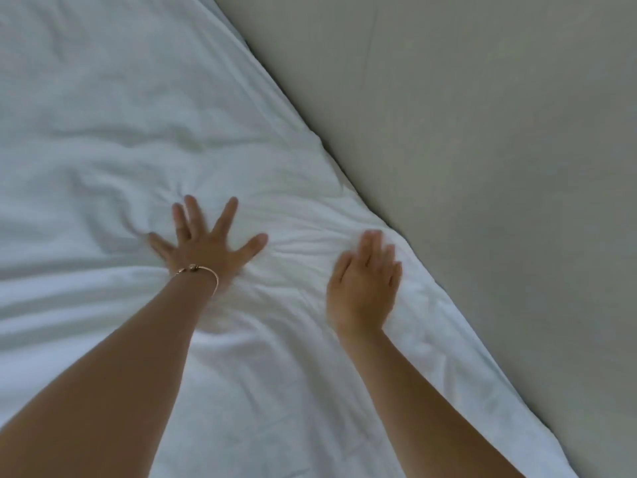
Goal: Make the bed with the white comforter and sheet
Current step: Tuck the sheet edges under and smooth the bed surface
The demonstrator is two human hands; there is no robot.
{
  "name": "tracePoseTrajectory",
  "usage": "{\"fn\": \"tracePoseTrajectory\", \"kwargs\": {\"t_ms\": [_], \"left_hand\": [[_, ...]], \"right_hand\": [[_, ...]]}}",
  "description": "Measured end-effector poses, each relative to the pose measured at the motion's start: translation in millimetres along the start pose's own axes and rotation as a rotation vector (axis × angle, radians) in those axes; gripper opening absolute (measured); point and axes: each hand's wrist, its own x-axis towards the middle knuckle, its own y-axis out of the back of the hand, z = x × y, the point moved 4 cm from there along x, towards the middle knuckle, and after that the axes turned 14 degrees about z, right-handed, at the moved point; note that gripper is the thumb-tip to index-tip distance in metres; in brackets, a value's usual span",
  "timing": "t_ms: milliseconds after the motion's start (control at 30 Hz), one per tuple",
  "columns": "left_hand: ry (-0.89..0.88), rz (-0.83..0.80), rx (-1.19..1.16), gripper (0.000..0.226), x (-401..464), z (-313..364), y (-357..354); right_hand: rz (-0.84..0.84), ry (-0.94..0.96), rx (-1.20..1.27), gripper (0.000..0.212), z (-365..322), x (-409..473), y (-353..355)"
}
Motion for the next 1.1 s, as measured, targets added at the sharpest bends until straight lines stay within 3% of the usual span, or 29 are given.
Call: {"fn": "tracePoseTrajectory", "kwargs": {"t_ms": [67,100,167,233,433,700,800,833,933,967,1000,1067,1100], "left_hand": [[-0.01,0.05,0.01,0.09,23,5,-2],[-0.01,0.102,0.004,0.087,38,4,-4],[-0.021,0.175,0.007,0.081,63,-5,-13],[-0.068,0.234,0.019,0.078,93,-15,-17],[-0.101,0.312,-0.037,0.079,144,-20,-19],[-0.033,0.4,-0.085,0.075,174,-24,-15],[-0.026,0.421,-0.075,0.073,173,-24,-18],[-0.024,0.415,-0.075,0.072,173,-24,-18],[-0.025,0.392,-0.09,0.07,173,-25,-20],[-0.025,0.397,-0.084,0.07,173,-26,-21],[-0.022,0.401,-0.074,0.07,174,-26,-22],[-0.02,0.392,-0.054,0.072,175,-25,-24],[-0.017,0.38,-0.043,0.073,175,-25,-24]], "right_hand": [[-0.076,0.456,0.066,0.052,-59,25,-20],[-0.158,0.569,0.064,0.052,-84,46,-36],[-0.323,0.474,-0.028,0.055,-109,81,-78],[-0.266,0.377,-0.127,0.057,-109,89,-112],[-0.197,0.401,-0.177,0.061,-114,86,-124],[-0.159,0.574,-0.059,0.058,-160,141,-149],[-0.216,0.727,-0.001,0.056,-170,170,-156],[-0.217,0.678,-0.001,0.056,-167,189,-157],[-0.201,0.183,-0.035,0.052,-146,223,-149],[-0.166,0.123,-0.069,0.047,-154,220,-145],[-0.058,0.184,-0.042,0.043,-174,214,-137],[0.129,0.559,0.197,0.045,-238,203,-117],[0.039,0.766,0.288,0.045,-267,201,-114]]}}
